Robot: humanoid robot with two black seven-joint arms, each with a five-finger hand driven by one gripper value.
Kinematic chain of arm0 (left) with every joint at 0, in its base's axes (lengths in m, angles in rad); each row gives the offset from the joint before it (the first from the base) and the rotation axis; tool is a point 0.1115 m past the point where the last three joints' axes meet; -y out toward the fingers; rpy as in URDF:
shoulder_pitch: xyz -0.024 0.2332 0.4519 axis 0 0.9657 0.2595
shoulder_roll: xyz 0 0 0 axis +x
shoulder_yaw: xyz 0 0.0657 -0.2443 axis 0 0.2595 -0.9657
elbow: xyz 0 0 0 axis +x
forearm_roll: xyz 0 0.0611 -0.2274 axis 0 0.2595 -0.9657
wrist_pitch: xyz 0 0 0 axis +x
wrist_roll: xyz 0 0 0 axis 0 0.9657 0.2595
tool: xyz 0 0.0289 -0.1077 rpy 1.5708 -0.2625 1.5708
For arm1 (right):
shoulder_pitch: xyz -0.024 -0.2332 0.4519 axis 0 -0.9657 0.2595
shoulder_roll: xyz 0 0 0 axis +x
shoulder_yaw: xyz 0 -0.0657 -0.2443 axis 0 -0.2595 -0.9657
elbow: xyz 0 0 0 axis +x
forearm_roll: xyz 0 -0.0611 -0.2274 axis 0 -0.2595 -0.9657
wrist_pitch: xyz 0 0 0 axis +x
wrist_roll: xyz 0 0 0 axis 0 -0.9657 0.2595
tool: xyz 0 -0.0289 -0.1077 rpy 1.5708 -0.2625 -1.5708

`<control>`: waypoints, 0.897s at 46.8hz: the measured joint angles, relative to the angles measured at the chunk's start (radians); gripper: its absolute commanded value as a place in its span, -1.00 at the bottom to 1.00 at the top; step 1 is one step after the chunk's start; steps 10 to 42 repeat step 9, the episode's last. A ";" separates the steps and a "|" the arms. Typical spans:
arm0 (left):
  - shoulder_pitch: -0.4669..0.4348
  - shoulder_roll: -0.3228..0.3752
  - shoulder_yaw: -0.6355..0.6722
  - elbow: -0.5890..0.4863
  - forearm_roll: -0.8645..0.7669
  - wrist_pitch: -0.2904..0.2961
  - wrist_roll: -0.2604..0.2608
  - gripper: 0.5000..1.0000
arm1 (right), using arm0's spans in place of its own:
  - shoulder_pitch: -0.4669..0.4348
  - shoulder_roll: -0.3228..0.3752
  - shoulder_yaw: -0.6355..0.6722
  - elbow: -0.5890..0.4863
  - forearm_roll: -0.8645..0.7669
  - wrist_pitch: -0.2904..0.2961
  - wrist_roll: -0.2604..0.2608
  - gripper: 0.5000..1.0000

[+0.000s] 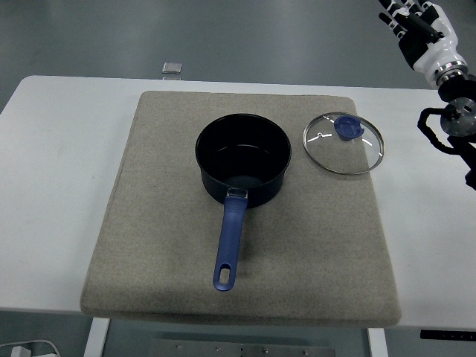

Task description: Lift the pot lid and place it to the right of the pot.

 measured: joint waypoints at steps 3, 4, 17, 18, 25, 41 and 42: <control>0.000 0.000 0.000 0.000 0.000 0.000 0.000 1.00 | -0.003 0.005 0.000 0.000 -0.001 -0.004 0.003 0.67; 0.000 0.000 0.000 0.000 0.000 0.000 0.000 1.00 | -0.003 0.009 0.001 0.000 -0.002 -0.005 0.004 0.67; 0.000 0.000 0.000 0.000 0.000 0.000 0.000 1.00 | -0.003 0.018 0.002 -0.001 -0.007 -0.015 0.005 0.67; 0.000 0.000 0.000 0.000 0.000 0.000 0.000 1.00 | -0.003 0.018 0.002 -0.001 -0.007 -0.015 0.005 0.67; 0.000 0.000 0.000 0.000 0.000 0.000 0.000 1.00 | -0.003 0.018 0.002 -0.001 -0.007 -0.015 0.005 0.67; 0.000 0.000 0.000 0.000 0.000 0.000 0.000 1.00 | -0.003 0.018 0.002 -0.001 -0.007 -0.015 0.005 0.67; 0.000 0.000 0.000 0.000 0.000 0.000 0.000 1.00 | -0.003 0.018 0.002 -0.001 -0.007 -0.015 0.005 0.67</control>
